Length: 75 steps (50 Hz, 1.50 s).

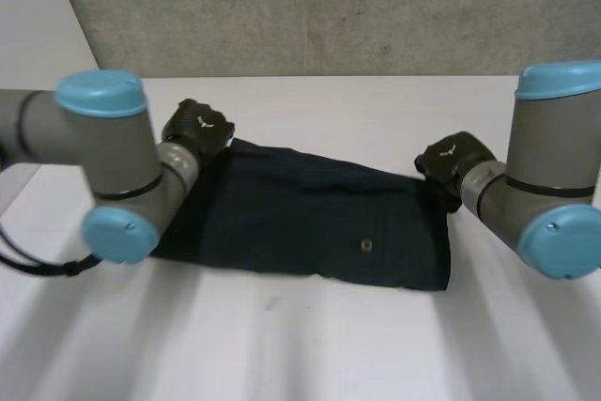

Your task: Fold the shorts.

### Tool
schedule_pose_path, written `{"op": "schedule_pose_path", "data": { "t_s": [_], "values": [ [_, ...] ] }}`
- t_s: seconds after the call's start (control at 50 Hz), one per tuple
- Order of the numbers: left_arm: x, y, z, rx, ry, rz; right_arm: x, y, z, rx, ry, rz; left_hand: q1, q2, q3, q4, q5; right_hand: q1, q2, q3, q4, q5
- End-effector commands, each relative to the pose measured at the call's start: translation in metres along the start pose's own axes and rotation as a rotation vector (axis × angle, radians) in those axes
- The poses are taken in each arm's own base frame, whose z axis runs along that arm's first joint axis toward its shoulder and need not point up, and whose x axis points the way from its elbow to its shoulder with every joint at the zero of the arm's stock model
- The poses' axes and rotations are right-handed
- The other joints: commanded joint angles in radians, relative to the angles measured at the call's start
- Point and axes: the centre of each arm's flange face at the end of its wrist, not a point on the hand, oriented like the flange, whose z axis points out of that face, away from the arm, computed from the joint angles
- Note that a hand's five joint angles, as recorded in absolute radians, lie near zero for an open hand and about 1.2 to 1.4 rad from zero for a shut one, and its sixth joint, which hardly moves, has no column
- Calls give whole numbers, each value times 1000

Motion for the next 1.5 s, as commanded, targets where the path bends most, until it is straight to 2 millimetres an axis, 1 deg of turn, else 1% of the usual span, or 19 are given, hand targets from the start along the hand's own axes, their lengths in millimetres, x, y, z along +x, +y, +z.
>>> {"op": "schedule_pose_path", "data": {
  "t_s": [0.02,0.12,0.16,0.18,0.2,0.22,0.3,0.38,0.44,0.54,0.66,0.78,0.88,0.96,1.0,1.2,1.32,1.42,1.5],
  "values": [
    [22,0,63,97,-98,-1,3,8,49,75,162,-22,244,198,205,197,236,435,219,205,203,225],
    [27,-3,79,190,-163,-18,0,18,73,90,239,-52,235,189,196,188,228,435,219,205,203,225],
    [30,-7,82,233,-186,-36,3,17,77,108,274,-39,-344,-390,-383,-391,-351,387,171,156,155,177],
    [33,-8,82,243,-186,-42,4,17,78,116,291,-32,-581,-627,-620,-628,-589,43,-173,-187,-188,-167],
    [36,-9,81,249,-184,-48,7,14,77,132,323,-24,-776,-822,-815,-823,-783,-787,-1003,-1017,-1018,-997],
    [41,-8,79,250,-171,-65,9,13,77,138,336,-14,-978,-1024,-1017,-1025,-986,-787,-1003,-1017,-1018,-997],
    [54,-3,69,224,-112,-146,22,0,59,192,361,78,-978,-1024,-1017,-1025,-986,-787,-1003,-1017,-1018,-997],
    [31,-16,50,227,-110,-274,36,-22,24,279,334,241,-978,-1024,-1017,-1025,-986,-787,-1003,-1017,-1018,-997],
    [18,-13,37,206,-99,-357,31,-25,2,309,254,309,-974,-1020,-1013,-1021,-982,-787,-1003,-1017,-1018,-997],
    [-14,-10,1,190,-59,-507,6,-6,-23,219,65,339,-968,-1014,-1007,-1015,-976,-787,-1003,-1017,-1018,-997],
    [-23,-6,-41,166,-13,-532,-18,31,-45,61,-59,428,-966,-1012,-1005,-1012,-973,-685,-901,-916,-917,-895],
    [-26,9,-76,122,-13,-544,-34,49,-44,58,-63,441,-968,-1014,-1007,-1015,-976,-674,-890,-904,-905,-884],
    [-17,19,-85,97,-2,-548,-44,64,-32,48,-61,430,-968,-1014,-1007,-1015,-976,-568,-784,-799,-800,-778],
    [-11,25,-87,80,6,-550,-48,73,-20,29,-66,432,-968,-1014,-1007,-1015,-976,-240,-456,-471,-472,-450],
    [-9,27,-87,77,7,-550,-44,75,-14,38,-44,437,-968,-1014,-1007,-1015,-976,433,217,202,201,222],
    [-18,18,-92,108,-15,-547,4,70,-23,82,103,405,-968,-1014,-1007,-1015,-976,435,219,205,203,225],
    [-22,13,-101,122,-22,-546,42,78,-23,0,180,133,-971,-1017,-1010,-1018,-979,435,219,205,203,225],
    [-25,14,-107,123,-29,-547,49,56,-21,21,194,-133,-971,-1017,-1010,-1018,-979,435,219,205,203,225],
    [-28,11,-108,137,-37,-546,13,-3,-31,217,135,-240,-971,-1017,-1010,-1018,-979,435,219,205,203,225]
  ]
}}
